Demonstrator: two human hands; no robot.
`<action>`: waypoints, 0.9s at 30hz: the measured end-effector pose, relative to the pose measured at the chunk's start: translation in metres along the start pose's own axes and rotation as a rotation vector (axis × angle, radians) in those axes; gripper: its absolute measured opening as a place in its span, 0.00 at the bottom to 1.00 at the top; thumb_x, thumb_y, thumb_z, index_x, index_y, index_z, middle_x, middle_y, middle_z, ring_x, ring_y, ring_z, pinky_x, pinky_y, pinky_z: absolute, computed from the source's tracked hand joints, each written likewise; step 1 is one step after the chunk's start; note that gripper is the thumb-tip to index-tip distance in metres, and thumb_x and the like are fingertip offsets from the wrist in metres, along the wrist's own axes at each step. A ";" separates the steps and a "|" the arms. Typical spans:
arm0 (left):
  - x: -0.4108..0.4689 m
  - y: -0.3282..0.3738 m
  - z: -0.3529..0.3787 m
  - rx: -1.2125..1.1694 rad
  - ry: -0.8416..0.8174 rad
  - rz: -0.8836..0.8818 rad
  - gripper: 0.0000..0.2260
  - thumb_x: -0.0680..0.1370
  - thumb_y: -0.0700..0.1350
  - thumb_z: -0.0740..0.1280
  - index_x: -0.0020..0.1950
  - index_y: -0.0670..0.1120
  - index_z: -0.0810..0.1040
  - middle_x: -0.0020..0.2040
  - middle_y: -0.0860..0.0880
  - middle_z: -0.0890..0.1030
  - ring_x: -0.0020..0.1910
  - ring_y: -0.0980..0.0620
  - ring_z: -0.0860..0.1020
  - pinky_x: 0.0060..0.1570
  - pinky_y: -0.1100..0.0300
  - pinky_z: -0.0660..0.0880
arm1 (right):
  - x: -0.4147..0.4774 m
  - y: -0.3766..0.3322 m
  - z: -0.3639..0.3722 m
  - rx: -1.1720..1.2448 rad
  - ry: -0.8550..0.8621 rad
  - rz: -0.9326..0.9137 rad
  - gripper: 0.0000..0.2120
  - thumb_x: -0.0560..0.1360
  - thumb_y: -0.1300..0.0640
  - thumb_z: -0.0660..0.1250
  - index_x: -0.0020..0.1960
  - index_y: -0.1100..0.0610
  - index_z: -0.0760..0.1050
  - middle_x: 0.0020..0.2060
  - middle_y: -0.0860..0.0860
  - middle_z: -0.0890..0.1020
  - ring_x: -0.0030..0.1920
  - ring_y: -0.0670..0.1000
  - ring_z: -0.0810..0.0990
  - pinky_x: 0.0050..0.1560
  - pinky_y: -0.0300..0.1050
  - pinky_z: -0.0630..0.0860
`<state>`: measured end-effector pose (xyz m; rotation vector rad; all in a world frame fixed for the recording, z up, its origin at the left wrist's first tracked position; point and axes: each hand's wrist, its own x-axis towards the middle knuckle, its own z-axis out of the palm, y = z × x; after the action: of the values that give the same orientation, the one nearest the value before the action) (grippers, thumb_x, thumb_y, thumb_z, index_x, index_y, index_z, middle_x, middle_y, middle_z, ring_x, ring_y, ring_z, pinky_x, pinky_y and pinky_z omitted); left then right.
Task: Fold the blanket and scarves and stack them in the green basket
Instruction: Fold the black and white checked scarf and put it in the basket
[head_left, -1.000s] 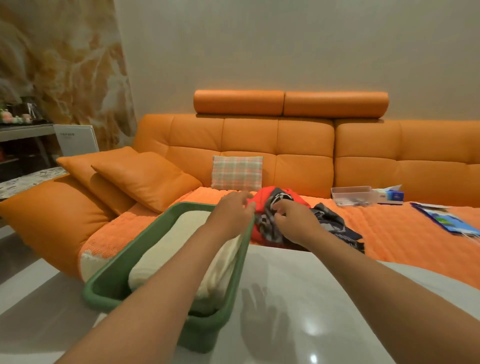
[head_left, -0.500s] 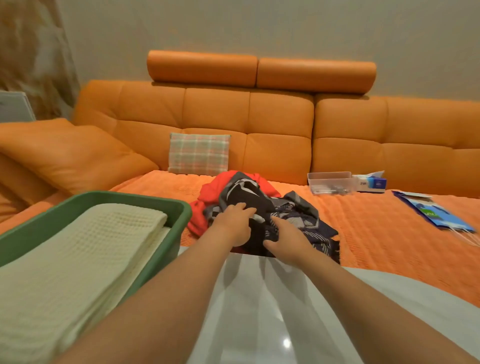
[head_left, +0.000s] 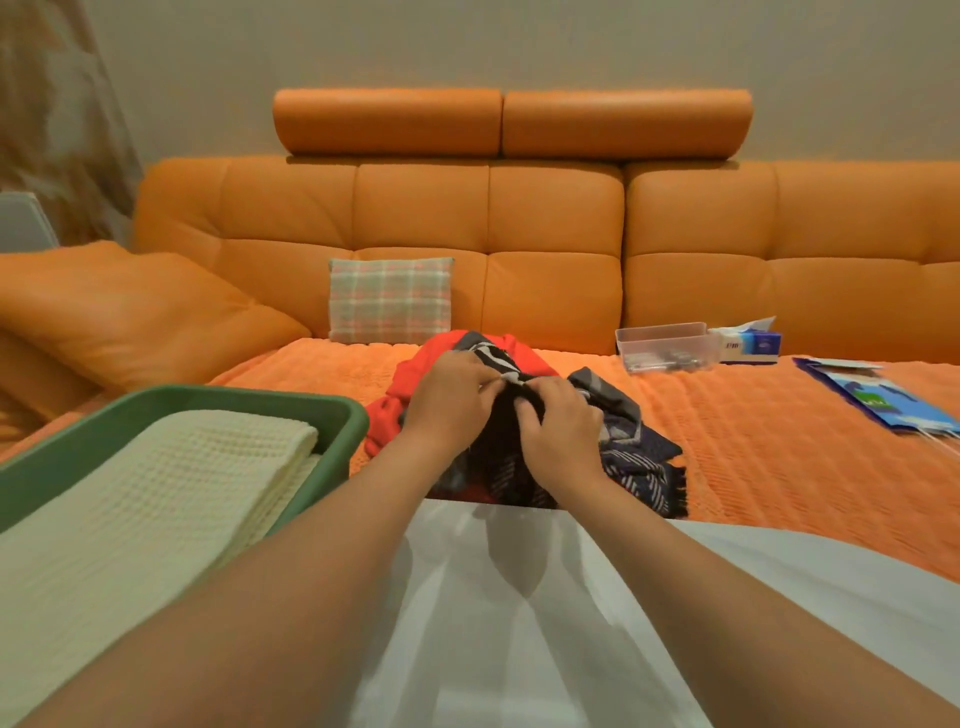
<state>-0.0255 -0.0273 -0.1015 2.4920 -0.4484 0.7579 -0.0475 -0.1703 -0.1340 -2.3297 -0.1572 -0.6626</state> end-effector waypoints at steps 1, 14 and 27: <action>0.000 0.008 -0.011 -0.076 0.040 -0.003 0.08 0.79 0.44 0.66 0.51 0.46 0.85 0.47 0.48 0.81 0.48 0.50 0.75 0.46 0.60 0.68 | 0.001 -0.009 -0.010 0.131 -0.022 -0.006 0.09 0.82 0.51 0.59 0.58 0.51 0.74 0.53 0.49 0.78 0.56 0.53 0.76 0.59 0.57 0.70; -0.115 0.111 -0.102 -0.250 -0.413 -0.154 0.11 0.82 0.50 0.61 0.40 0.57 0.71 0.39 0.55 0.76 0.43 0.53 0.76 0.40 0.56 0.67 | -0.116 -0.051 -0.138 0.238 -0.398 0.107 0.08 0.81 0.57 0.60 0.58 0.52 0.74 0.50 0.50 0.79 0.52 0.49 0.78 0.58 0.56 0.76; -0.270 0.141 -0.149 -0.039 -0.929 -0.156 0.06 0.77 0.54 0.66 0.43 0.56 0.82 0.38 0.58 0.79 0.41 0.57 0.77 0.41 0.64 0.71 | -0.266 -0.058 -0.178 0.176 -0.737 0.293 0.09 0.76 0.57 0.63 0.43 0.53 0.83 0.39 0.51 0.83 0.38 0.47 0.79 0.43 0.43 0.77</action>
<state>-0.3647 -0.0183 -0.1019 2.6672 -0.5450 -0.5163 -0.3682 -0.2263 -0.1218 -2.2546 -0.1888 0.3584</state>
